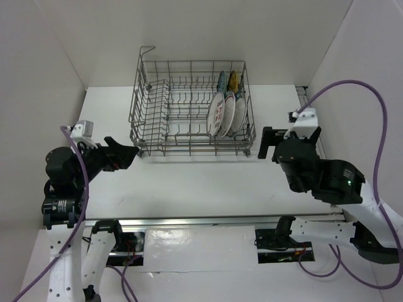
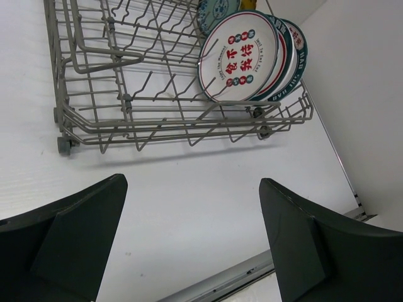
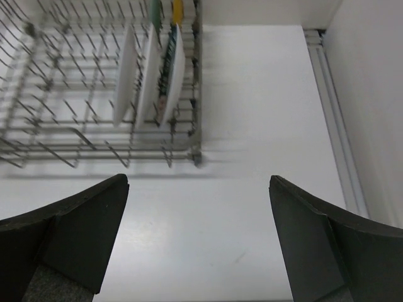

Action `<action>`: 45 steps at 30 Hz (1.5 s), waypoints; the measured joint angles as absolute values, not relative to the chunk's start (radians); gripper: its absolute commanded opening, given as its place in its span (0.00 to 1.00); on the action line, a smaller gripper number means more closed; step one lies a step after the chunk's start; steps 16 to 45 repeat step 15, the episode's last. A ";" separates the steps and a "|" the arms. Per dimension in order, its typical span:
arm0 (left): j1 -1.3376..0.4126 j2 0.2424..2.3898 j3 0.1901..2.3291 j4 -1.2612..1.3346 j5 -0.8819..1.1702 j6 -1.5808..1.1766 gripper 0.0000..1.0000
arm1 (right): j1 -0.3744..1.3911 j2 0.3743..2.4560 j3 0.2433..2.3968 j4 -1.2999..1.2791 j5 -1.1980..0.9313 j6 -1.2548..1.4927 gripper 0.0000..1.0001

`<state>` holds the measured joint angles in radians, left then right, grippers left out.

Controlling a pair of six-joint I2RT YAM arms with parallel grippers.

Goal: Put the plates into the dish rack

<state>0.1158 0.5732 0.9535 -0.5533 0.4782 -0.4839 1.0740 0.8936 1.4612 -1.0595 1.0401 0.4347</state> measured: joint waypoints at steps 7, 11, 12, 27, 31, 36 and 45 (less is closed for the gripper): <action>0.109 0.571 0.956 -0.568 0.459 -0.470 1.00 | 1.074 0.849 1.399 -1.179 1.032 0.491 1.00; 0.109 0.571 0.956 -0.570 0.444 -0.470 1.00 | 1.074 0.755 1.396 -1.194 1.032 0.508 1.00; 0.109 0.571 0.956 -0.570 0.442 -0.470 1.00 | 1.074 0.736 1.396 -1.198 1.032 0.510 1.00; 0.109 0.571 0.956 -0.572 0.435 -0.470 1.00 | 1.071 0.721 1.396 -1.201 1.031 0.517 1.00; 0.109 0.571 0.956 -0.572 0.435 -0.470 1.00 | 1.071 0.721 1.396 -1.201 1.031 0.517 1.00; 0.109 0.571 0.956 -0.572 0.435 -0.470 1.00 | 1.071 0.721 1.396 -1.201 1.031 0.517 1.00; 0.109 0.571 0.956 -0.572 0.435 -0.470 1.00 | 1.071 0.721 1.396 -1.201 1.031 0.517 1.00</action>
